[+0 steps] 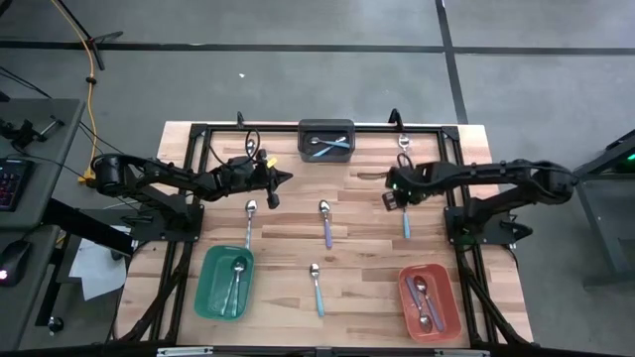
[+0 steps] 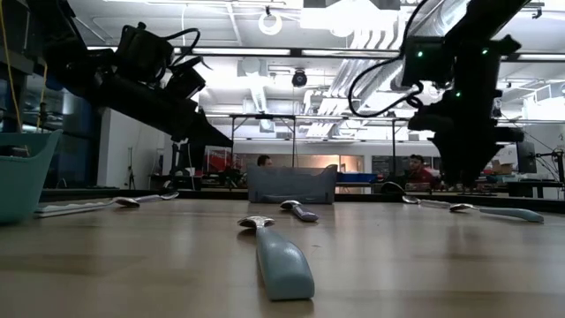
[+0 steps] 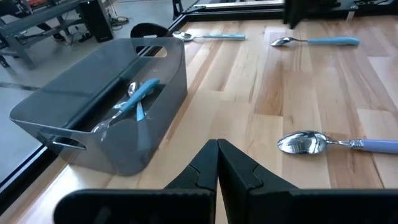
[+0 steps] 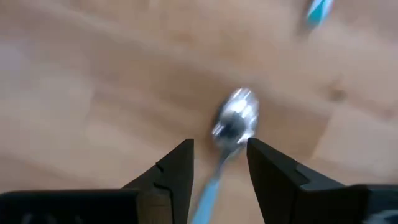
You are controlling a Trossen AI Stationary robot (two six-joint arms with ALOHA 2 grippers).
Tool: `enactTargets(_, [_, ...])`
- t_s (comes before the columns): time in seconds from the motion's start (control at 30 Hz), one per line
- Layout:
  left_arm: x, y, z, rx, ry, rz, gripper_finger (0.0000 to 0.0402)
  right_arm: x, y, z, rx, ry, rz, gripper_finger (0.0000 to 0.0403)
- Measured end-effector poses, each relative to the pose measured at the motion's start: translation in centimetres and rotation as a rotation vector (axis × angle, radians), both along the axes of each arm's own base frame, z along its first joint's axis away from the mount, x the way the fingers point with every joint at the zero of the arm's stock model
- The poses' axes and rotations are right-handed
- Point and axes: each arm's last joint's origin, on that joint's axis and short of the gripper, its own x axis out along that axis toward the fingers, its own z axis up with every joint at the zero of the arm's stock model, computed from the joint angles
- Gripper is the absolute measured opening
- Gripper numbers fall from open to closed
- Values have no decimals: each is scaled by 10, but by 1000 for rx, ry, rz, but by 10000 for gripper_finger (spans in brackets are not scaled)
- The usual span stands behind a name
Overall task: Sort silverware by color (type)
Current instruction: Put the blue spoon into the black bin
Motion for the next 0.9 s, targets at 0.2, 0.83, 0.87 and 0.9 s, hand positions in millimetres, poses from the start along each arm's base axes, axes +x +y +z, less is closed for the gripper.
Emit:
enactTargets(0.2, [0, 0, -1, -18, 10, 4, 0, 3, 32, -4, 49, -11, -33, 135])
enactTargets(0.83, [-3, -1, -5, -20, 41, 4, 0, -19, 44, -50, 15, -55, -163, 135])
enactTargets(0.87, [-4, -1, -7, -25, 45, 5, 0, -19, 44, -50, 14, -53, -163, 135])
enactTargets(0.9, [-5, -1, -8, -32, 47, 7, 0, -19, 44, -50, 10, -53, -163, 134])
